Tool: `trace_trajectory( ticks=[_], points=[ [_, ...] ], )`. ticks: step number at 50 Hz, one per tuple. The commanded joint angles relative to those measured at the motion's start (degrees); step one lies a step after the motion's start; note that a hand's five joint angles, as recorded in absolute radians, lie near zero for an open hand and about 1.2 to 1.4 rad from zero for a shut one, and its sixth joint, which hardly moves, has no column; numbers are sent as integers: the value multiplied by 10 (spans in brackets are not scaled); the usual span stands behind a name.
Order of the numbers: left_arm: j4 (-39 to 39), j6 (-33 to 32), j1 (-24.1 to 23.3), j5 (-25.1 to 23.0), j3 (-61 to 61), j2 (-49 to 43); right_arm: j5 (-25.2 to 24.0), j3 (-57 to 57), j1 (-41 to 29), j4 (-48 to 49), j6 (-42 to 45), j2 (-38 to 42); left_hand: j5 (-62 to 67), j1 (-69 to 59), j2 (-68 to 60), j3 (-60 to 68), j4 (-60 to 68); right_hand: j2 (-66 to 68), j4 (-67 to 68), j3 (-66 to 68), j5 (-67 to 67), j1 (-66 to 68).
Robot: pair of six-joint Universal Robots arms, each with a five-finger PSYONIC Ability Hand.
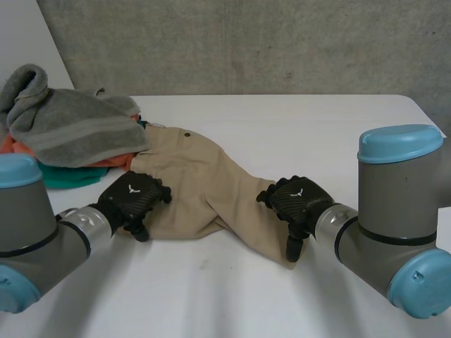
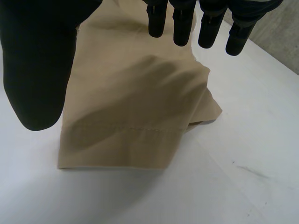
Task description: Fold the laundry.
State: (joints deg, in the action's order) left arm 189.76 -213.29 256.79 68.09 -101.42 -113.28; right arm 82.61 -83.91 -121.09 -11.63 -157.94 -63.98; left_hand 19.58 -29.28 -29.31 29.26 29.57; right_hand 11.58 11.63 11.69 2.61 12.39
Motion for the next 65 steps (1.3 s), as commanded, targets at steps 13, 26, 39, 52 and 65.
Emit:
trace_trajectory(
  ticks=[13, 26, 39, 52, 65],
  points=[
    [90, -20, -1, 76, 83, -63, -4, -23, 17, 17, 3, -22, 504, -507, -507, 507, 504, -16, -16, -17, -26, -24],
    [247, 144, -109, 97, 321, 34, 10, -22, 65, 48, -20, -64, 504, -507, -507, 507, 504, -16, -16, -17, -26, -24],
    [93, 305, -271, -92, 364, -126, 47, -3, 186, 116, -84, -106, -196, 193, 193, -193, -196, -16, -16, -17, -26, -24],
    [19, 170, -251, 54, 250, -13, -89, 12, 213, 74, -52, -100, -196, 193, 193, -193, -196, -16, -16, -17, -26, -24],
    [-78, 64, -262, 255, 5, 96, -231, -43, 210, -22, 193, -77, -147, 144, 144, -144, -147, 129, 128, 128, 118, 121]
  ],
)
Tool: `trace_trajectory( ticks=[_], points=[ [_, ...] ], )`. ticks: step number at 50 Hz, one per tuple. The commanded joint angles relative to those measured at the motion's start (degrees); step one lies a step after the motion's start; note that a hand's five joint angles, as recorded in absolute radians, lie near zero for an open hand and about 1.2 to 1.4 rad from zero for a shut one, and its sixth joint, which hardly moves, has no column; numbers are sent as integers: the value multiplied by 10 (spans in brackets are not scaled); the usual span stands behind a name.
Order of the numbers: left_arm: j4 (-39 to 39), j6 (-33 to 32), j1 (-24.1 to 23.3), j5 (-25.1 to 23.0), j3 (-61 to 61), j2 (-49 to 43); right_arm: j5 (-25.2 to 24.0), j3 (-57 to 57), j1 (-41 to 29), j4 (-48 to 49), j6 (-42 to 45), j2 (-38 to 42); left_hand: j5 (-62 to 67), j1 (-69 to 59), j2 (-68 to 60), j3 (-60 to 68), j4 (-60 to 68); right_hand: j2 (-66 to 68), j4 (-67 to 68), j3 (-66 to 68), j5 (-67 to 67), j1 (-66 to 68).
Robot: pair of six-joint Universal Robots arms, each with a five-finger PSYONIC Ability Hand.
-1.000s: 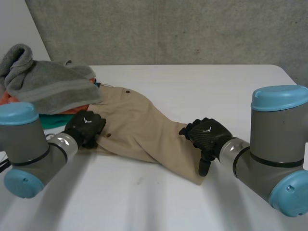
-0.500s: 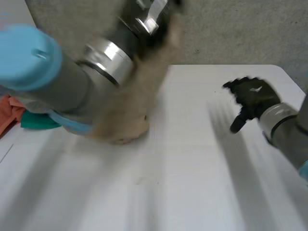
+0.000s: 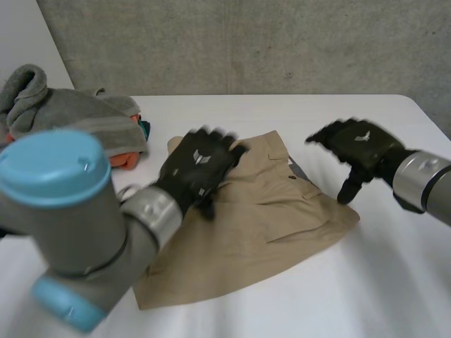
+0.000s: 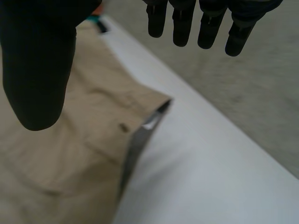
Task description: Fold the laundry.
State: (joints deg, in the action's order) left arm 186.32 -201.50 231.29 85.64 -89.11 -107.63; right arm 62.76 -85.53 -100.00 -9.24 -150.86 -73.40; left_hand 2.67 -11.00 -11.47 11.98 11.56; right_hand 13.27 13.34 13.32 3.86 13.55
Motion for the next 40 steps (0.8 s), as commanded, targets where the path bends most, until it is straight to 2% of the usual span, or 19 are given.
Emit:
trace_trajectory(
  ticks=[1, 8, 17, 21, 24, 25, 31, 34, 36, 40],
  points=[
    [-46, -54, -7, 82, -129, 41, -34, -31, -1, -48, 129, 22, 36, -53, -48, 43, 47, 115, 115, 115, 109, 113],
    [-37, -45, -13, 82, -190, 29, -37, -70, -4, -22, 152, 53, -1, -16, -11, 6, 10, 112, 111, 111, 106, 109],
    [61, -72, 13, 111, -176, -28, -29, -113, -8, 119, 153, 85, 2, -19, -14, 9, 13, 115, 115, 115, 109, 113],
    [81, -86, 26, 114, -165, -52, -19, -116, -11, 156, 152, 97, 41, -58, -53, 48, 52, 187, 187, 187, 182, 185],
    [82, -88, 29, 109, -153, -71, -16, -111, -11, 160, 155, 108, 126, -143, -139, 133, 138, 241, 241, 241, 235, 239],
    [79, -88, 29, 107, -148, -79, -15, -107, -12, 158, 155, 113, 213, -230, -225, 220, 224, 311, 311, 311, 306, 309],
    [55, -90, 20, 101, -140, -87, -14, -93, -10, 139, 156, 120, 446, -463, -458, 453, 457, 408, 407, 407, 402, 405],
    [42, -86, 10, 95, -136, -76, -14, -84, -7, 114, 152, 117, 661, -678, -673, 668, 672, 557, 557, 557, 551, 555],
    [38, -85, 9, 94, -130, -63, -16, -76, -6, 90, 153, 114, 673, -690, -685, 680, 684, 667, 666, 666, 661, 664],
    [29, -82, 13, 93, -121, -23, -16, -60, -8, 30, 147, 98, 673, -690, -685, 680, 684, 667, 667, 667, 661, 665]
  ],
)
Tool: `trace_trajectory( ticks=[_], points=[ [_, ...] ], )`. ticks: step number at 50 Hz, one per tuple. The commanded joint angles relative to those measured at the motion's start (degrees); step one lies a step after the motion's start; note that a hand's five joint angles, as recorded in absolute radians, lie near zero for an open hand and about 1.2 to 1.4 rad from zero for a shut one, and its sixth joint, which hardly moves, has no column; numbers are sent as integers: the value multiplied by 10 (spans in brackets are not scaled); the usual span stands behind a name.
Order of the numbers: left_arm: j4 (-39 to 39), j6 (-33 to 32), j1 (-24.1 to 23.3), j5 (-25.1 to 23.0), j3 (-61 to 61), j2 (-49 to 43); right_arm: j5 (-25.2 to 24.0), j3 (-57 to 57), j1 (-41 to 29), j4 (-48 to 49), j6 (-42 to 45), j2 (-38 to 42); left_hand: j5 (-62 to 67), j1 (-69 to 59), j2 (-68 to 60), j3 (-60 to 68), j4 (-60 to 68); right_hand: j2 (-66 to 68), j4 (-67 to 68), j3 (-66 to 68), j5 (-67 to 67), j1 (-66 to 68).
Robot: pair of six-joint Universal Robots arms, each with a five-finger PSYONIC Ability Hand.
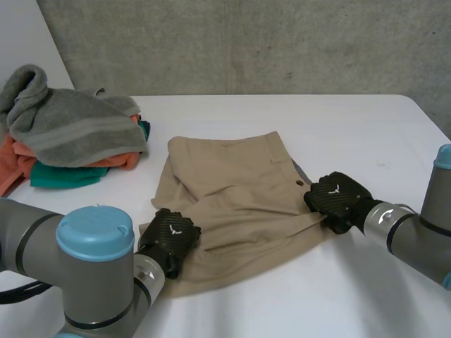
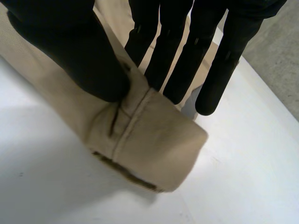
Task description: Fold the laundry.
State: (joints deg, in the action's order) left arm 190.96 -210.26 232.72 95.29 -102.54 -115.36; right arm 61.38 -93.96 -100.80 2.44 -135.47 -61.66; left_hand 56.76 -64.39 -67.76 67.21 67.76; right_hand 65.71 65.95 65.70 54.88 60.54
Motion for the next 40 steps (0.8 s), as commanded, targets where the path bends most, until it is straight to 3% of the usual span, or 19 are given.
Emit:
trace_trajectory(
  ticks=[1, 6, 13, 20, 25, 34, 38, 40],
  points=[
    [-18, 6, 0, -5, 16, 66, -4, 28, 1, -103, -11, -25, 132, -156, -122, 128, 122, 143, 141, 143, 151, 195],
    [-23, 17, 10, -11, 41, 152, 0, 64, 5, -182, -42, -84, 132, -156, -122, 128, 122, 143, 141, 143, 151, 195],
    [-132, 61, 41, -69, 116, 265, 8, 154, 13, -364, -68, -220, 132, -156, -122, 128, 122, 143, 141, 143, 151, 195],
    [-211, 109, 86, -105, 219, 293, 19, 228, 47, -393, -142, -299, 132, -156, -122, 128, 122, 143, 141, 143, 151, 195],
    [-252, 124, 111, -119, 278, 212, 24, 265, 44, -370, -211, -257, 132, -156, -122, 128, 122, 143, 141, 143, 151, 195],
    [-258, 121, 118, -115, 430, -8, 107, 312, -18, -295, -167, -95, 132, -156, -122, 128, 122, 143, 141, 143, 151, 195],
    [-203, 122, 123, -114, 561, -79, 172, 380, -60, -209, -173, -36, 132, -156, -122, 128, 122, 143, 141, 143, 151, 195],
    [-138, 124, 124, -109, 641, -100, 210, 427, -70, -131, -183, -20, 132, -156, -122, 128, 122, 143, 141, 143, 151, 195]
  ],
)
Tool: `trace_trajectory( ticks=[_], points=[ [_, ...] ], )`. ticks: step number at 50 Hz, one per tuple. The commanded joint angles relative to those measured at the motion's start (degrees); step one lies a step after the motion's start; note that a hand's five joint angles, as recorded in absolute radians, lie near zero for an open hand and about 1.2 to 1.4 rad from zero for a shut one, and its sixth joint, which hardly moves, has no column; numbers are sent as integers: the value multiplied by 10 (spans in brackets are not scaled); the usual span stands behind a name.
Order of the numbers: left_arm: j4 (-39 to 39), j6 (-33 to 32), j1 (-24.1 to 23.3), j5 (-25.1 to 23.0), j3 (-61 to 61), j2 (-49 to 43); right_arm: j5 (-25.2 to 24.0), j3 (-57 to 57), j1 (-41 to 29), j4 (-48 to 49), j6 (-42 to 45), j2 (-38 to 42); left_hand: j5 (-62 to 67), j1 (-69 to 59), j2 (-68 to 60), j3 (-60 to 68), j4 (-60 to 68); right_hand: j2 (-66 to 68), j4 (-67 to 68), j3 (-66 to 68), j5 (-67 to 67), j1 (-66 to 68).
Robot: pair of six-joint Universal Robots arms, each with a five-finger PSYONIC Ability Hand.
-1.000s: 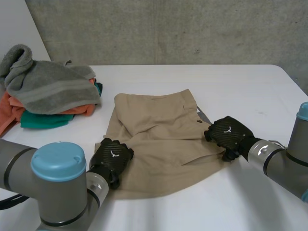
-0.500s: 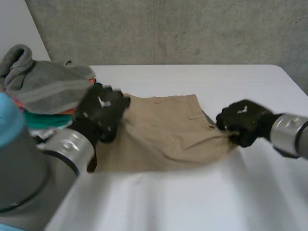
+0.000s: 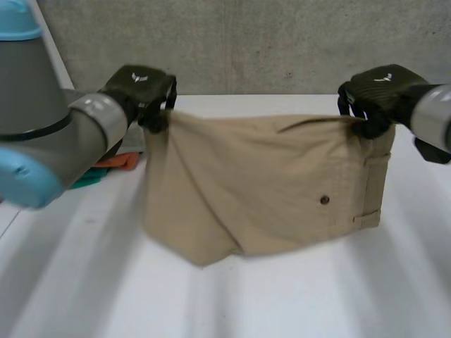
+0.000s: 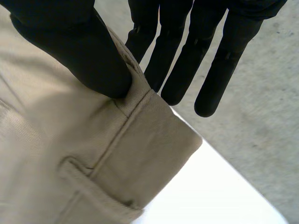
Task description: Fold the laundry.
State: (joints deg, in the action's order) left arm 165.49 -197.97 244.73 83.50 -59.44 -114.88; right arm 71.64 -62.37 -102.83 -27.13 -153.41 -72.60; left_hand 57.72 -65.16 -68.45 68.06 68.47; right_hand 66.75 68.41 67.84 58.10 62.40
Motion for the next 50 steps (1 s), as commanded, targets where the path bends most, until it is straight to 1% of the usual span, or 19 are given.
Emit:
trace_trajectory(
  ticks=[1, 3, 4, 8, 10, 14, 20, 21, 23, 24, 30, 33, 35, 39, 42, 46, 47, 49, 50],
  points=[
    [140, 4, 5, 12, 232, -104, 119, 124, -49, 195, -9, 90, 123, -148, -116, 119, 115, 133, 116, 122, 119, 176],
    [189, 10, 7, 22, 260, -101, 140, 145, -48, 257, -22, 88, 123, -148, -116, 119, 115, 133, 116, 122, 119, 176],
    [246, 21, 8, 32, 273, -91, 157, 154, -47, 322, -36, 85, 123, -148, -116, 119, 115, 133, 116, 122, 119, 176],
    [367, 48, 11, 50, 265, -58, 174, 147, -48, 455, -78, 54, 123, -148, -116, 119, 115, 133, 116, 122, 119, 176],
    [374, 54, 10, 47, 255, -49, 170, 139, -49, 464, -85, 44, 123, -148, -116, 119, 115, 133, 116, 122, 119, 176],
    [355, 65, 9, 26, 202, -32, 153, 121, -52, 452, -89, 38, 123, -148, -116, 119, 115, 133, 116, 122, 119, 176],
    [355, 67, 19, 25, 32, 4, 126, 60, -55, 430, -94, 46, 123, -148, -116, 119, 115, 133, 116, 122, 119, 176],
    [361, 70, 19, 22, -21, 8, 120, 35, -55, 429, -94, 54, 123, -148, -116, 119, 115, 133, 116, 122, 119, 176],
    [367, 72, 17, 19, -65, 8, 116, 8, -52, 426, -94, 65, 123, -148, -116, 119, 115, 133, 116, 122, 119, 176],
    [374, 72, 15, 14, -115, 4, 112, -19, -48, 424, -93, 78, 123, -148, -116, 119, 115, 133, 116, 122, 119, 176],
    [389, 68, -6, -5, -240, -39, 100, -112, -37, 421, -84, 143, 123, -148, -116, 119, 115, 133, 116, 122, 119, 176],
    [382, 63, -20, -6, -288, -60, 91, -152, -34, 409, -58, 174, 123, -148, -116, 119, 115, 133, 116, 122, 119, 176],
    [368, 51, -25, -5, -314, -56, 85, -180, -35, 390, -21, 178, 123, -148, -116, 119, 115, 133, 116, 122, 119, 176],
    [320, 28, -31, -5, -348, -8, 76, -212, -40, 334, 42, 152, 123, -148, -116, 119, 115, 133, 116, 122, 119, 176],
    [277, 14, -34, -7, -364, 27, 74, -220, -40, 290, 57, 124, 123, -148, -116, 119, 115, 133, 116, 122, 119, 176],
    [186, -11, -40, -9, -392, 79, 75, -222, -41, 172, 92, 77, 123, -148, -116, 119, 115, 133, 116, 122, 119, 176],
    [146, -22, -43, -8, -403, 95, 72, -222, -40, 115, 112, 62, 123, -148, -116, 119, 115, 133, 116, 122, 119, 176],
    [104, -34, -49, -5, -416, 112, 72, -222, -37, 55, 135, 49, 123, -148, -116, 119, 115, 133, 116, 122, 119, 176],
    [61, -46, -56, -4, -430, 126, 75, -224, -33, -8, 163, 37, 123, -148, -116, 119, 115, 133, 116, 122, 119, 176]
  ],
)
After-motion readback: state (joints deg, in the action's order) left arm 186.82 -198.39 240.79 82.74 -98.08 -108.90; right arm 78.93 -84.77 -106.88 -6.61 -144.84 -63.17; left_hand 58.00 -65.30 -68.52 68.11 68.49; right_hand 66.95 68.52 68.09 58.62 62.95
